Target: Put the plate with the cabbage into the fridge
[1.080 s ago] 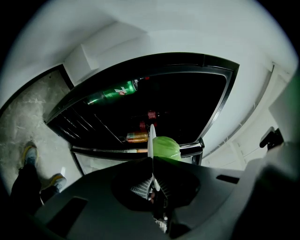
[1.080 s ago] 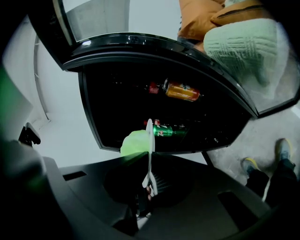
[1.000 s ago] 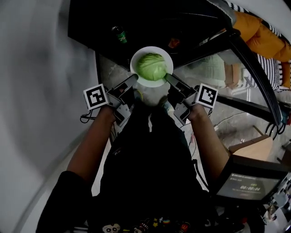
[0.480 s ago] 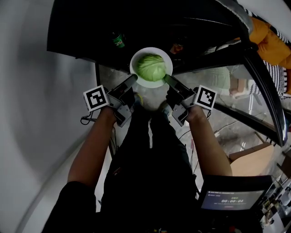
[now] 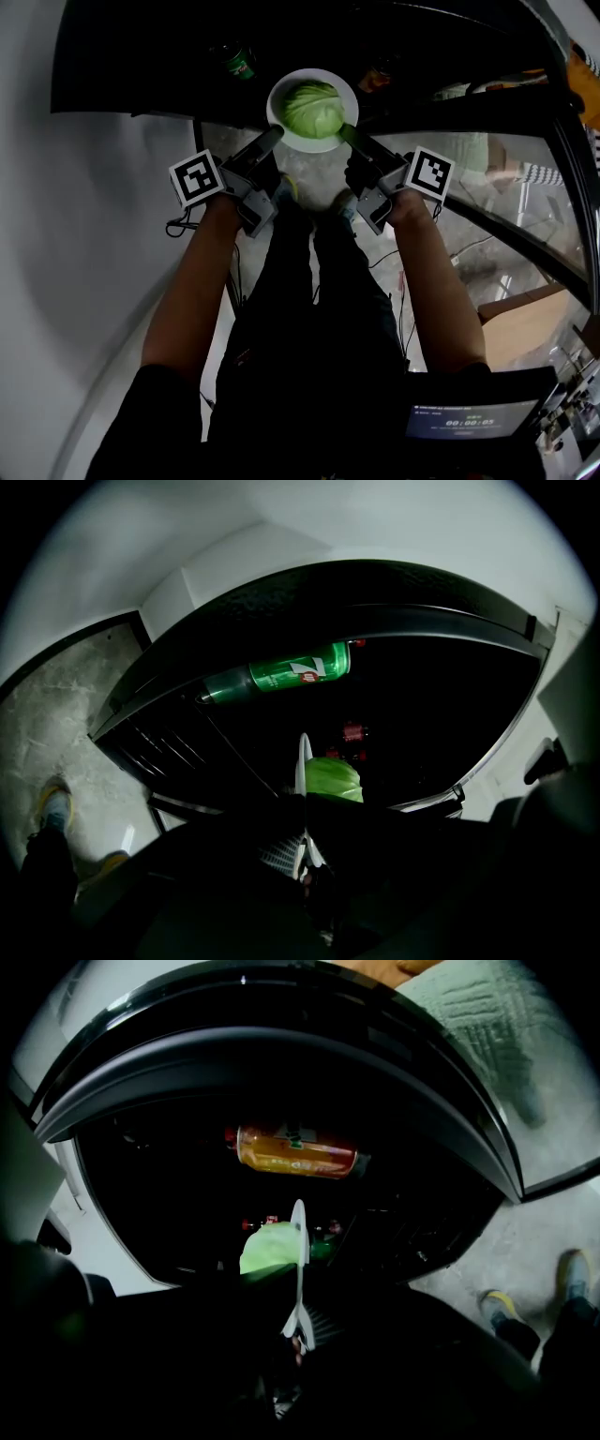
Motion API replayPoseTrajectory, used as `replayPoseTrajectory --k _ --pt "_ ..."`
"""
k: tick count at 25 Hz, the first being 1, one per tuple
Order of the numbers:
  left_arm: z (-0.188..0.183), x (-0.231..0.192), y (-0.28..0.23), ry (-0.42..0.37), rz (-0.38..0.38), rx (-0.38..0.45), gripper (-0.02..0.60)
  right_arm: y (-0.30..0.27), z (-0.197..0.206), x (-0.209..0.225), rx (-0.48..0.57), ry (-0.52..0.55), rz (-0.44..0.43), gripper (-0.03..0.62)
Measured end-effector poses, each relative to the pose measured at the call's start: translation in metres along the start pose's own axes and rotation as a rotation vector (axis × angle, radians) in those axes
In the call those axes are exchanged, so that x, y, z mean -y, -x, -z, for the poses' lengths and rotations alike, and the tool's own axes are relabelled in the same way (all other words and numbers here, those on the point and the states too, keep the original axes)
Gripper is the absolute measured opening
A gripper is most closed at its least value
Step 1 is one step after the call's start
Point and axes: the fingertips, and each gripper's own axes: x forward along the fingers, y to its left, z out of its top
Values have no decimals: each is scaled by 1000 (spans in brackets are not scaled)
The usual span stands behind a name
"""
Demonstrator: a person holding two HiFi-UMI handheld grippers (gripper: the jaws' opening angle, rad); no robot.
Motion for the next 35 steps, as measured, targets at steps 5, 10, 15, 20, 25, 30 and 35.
replayPoseTrajectory --k 5,10,15,20,25,30,35 --pt "2 0 1 14 -11 12 11 1 0 1 9 -12 5 21" --pt "1 0 0 13 -16 19 11 1 0 1 13 -19 1 21" --pt "1 3 -1 20 -18 25 11 1 -2 -1 31 -33 -3 21" --pt "1 1 -1 28 -33 26 11 1 -3 0 40 -42 6 21" --pt "1 -1 0 41 -40 28 11 0 -2 1 35 -46 14 21" --pt "1 0 0 42 -31 33 11 0 -3 0 43 -42 13 21" --pt "1 -3 -1 53 -43 35 11 0 -6 0 57 -22 29 21"
